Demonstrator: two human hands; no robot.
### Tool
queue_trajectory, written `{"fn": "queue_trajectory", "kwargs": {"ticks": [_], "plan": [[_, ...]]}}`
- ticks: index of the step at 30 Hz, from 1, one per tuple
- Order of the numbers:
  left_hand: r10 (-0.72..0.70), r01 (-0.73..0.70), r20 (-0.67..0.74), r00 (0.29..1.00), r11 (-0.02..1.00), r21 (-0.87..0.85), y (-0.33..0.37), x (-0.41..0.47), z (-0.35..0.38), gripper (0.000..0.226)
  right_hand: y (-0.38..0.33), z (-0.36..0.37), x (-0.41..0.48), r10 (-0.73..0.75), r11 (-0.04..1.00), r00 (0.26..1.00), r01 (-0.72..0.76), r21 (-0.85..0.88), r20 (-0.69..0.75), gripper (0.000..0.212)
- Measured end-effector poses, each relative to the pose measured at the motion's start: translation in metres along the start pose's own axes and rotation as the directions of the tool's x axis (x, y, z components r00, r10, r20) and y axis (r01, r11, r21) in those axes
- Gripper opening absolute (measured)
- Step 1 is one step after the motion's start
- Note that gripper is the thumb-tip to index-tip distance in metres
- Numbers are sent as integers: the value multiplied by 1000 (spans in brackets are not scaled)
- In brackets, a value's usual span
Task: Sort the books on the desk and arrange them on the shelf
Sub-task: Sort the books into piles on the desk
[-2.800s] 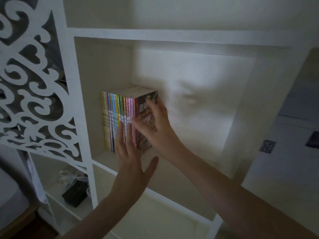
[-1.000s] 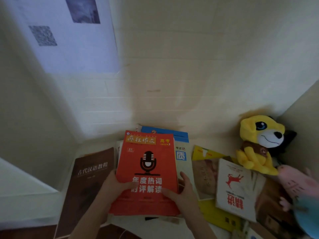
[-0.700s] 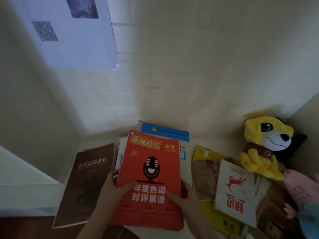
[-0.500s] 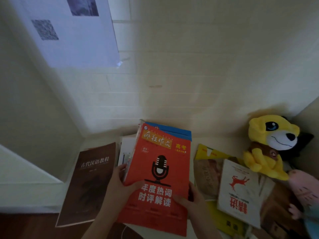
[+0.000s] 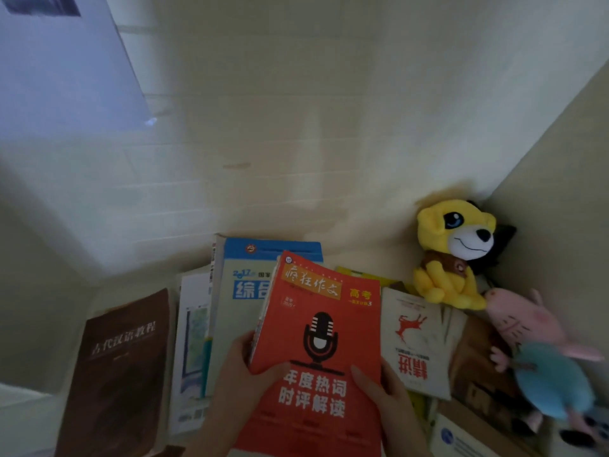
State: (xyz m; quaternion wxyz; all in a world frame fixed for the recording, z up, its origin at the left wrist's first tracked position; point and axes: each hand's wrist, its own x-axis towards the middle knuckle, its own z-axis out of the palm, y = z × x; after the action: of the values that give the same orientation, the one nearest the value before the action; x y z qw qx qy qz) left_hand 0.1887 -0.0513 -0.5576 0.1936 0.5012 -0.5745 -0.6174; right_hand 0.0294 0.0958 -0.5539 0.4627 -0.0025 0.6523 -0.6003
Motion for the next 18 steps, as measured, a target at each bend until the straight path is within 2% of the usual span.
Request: {"fn": "queue_trajectory", "kwargs": {"ticks": [3,7,9,10,15,16,18], "plan": [[9,-9,19,1000,1000,4,4,-1,16,72,-1,-10,-5,-14,999,998,17,51,-55,57],[-22,21,23,999,999,35,4,1,16,94,-6,-5,-9,-42,998,996,45,42,-83,43],[-22,22,17,1000,999,48,4,3,12,102,-9,-1,-8,-28,998,997,32,50,-77,41],[-14,13,19,1000,999,51,6,2,10,100,-11,2,-8,-14,998,997,18,54,-71,42],[-19,18,57,998,1000,16,12,-1,5,61,-21,13,-9,-37,998,992,43,48,-118,41],[-20,20,83,996,1000,-5,11,-2,6,61,-23,10,-9,-32,998,992,39,57,-121,40],[-35,38,146,989,999,-18,10,-4,5,74,-29,11,-12,-6,997,988,18,73,-152,42]]}}
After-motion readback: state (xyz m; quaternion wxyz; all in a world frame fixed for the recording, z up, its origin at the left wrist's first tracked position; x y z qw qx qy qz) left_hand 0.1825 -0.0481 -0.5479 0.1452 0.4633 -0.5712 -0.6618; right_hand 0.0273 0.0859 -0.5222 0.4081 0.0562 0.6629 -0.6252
